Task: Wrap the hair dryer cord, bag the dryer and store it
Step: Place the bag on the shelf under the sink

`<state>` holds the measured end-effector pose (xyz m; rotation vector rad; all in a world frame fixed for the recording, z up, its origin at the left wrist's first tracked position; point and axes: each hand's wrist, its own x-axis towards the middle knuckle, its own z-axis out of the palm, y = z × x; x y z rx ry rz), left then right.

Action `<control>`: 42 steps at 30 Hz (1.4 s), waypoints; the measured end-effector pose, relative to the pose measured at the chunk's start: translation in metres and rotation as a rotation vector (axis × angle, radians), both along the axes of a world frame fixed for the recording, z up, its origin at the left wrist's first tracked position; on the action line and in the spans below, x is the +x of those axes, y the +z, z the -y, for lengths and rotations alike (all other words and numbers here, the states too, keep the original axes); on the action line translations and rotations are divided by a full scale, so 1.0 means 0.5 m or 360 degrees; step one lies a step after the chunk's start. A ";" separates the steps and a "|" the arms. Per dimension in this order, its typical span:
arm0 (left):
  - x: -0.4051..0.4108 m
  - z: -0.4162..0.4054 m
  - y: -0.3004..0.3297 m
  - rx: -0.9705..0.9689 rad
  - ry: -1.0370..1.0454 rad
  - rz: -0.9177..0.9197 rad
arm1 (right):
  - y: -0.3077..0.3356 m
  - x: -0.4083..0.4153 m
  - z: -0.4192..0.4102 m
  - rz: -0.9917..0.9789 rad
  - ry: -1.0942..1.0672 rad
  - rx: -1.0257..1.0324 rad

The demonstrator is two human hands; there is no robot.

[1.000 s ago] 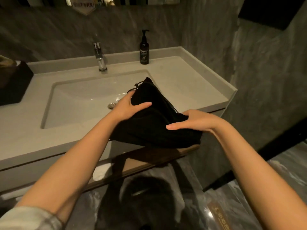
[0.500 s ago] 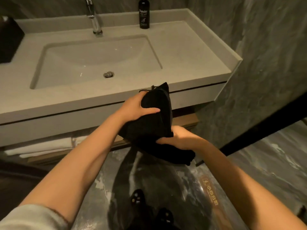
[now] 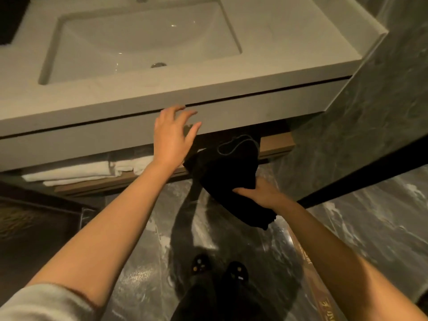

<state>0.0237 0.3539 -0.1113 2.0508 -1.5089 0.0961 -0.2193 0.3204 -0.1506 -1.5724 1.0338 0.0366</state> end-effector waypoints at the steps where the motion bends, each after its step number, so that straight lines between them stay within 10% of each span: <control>1: 0.007 0.012 -0.004 -0.0039 0.0042 0.0069 | -0.022 0.009 0.003 -0.0022 -0.0025 0.0021; 20: 0.139 0.264 -0.152 -0.1120 0.0269 0.1081 | -0.424 0.286 0.214 0.0205 -0.0455 -0.0086; 42: 0.150 0.286 -0.165 -0.1220 0.0429 0.1322 | -0.616 0.379 0.369 0.0385 -0.0648 -0.0264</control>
